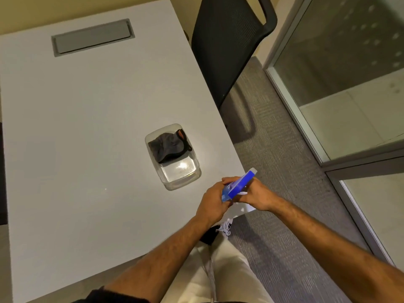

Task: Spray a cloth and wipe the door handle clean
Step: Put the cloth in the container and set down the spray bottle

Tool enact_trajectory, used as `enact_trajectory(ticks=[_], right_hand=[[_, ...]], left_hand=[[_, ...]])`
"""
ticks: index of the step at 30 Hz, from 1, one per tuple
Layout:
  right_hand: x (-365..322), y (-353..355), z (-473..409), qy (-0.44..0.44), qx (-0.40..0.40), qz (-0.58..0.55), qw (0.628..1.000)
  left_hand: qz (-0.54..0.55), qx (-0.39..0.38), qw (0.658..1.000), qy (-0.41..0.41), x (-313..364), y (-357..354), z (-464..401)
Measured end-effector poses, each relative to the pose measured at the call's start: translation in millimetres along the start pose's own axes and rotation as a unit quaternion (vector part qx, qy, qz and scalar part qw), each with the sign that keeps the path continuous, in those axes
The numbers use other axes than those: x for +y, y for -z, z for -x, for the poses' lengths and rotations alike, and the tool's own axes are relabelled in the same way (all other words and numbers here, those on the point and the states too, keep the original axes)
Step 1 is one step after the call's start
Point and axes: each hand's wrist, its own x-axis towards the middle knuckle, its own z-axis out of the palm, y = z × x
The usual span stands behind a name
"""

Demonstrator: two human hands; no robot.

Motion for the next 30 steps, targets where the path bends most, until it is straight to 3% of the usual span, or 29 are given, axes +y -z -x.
enact_trajectory(ticks=[4,9,18,30], right_hand=[[-25.2,-0.8,0.7,0.010,0.079,-0.023,0.997],[-80.6,-1.3,-11.8,0.056,0.112,-0.025,0.992],[-132.4,-37.6,-81.4,0.062,0.087,-0.015,0.994],[-120.1,-67.8,-123.8,0.022,0.068,0.033,0.997]], left_hand=[[0.007,0.015,1.000,-0.017,15.2,34.3,3.6],[-0.036,0.061,0.996,-0.049,29.9,95.2,6.0],[-0.071,0.113,0.990,-0.042,6.5,179.5,-1.2],[-0.035,0.077,0.996,0.010,-51.0,182.5,-34.6]])
